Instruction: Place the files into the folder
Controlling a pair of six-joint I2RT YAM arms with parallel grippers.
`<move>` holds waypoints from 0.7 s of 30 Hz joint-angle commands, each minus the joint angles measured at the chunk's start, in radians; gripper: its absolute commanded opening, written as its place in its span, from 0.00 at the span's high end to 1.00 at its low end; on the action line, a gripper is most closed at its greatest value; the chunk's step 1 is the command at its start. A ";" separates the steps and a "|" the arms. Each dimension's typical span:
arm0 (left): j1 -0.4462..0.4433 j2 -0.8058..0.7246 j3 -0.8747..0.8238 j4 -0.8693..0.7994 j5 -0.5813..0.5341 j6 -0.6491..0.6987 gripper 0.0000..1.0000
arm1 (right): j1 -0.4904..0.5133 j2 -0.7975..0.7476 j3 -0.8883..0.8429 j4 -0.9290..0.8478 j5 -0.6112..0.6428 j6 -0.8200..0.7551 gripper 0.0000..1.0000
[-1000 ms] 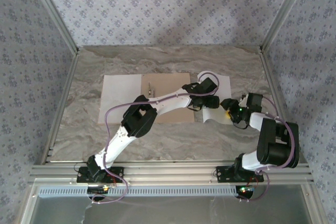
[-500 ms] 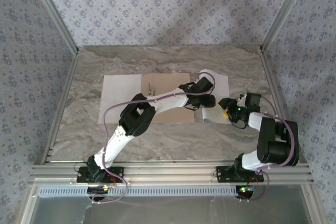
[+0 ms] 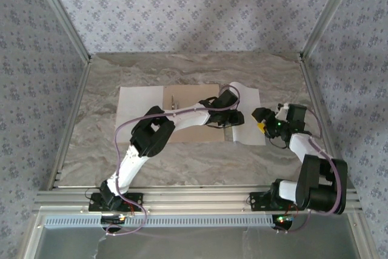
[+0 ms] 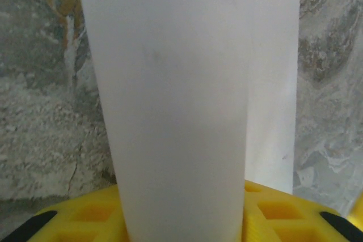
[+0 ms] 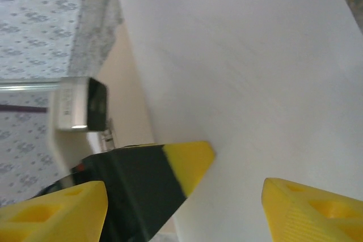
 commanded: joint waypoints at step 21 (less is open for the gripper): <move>0.073 -0.292 -0.230 0.178 0.174 -0.146 0.68 | -0.029 -0.148 -0.018 0.085 -0.244 0.218 0.21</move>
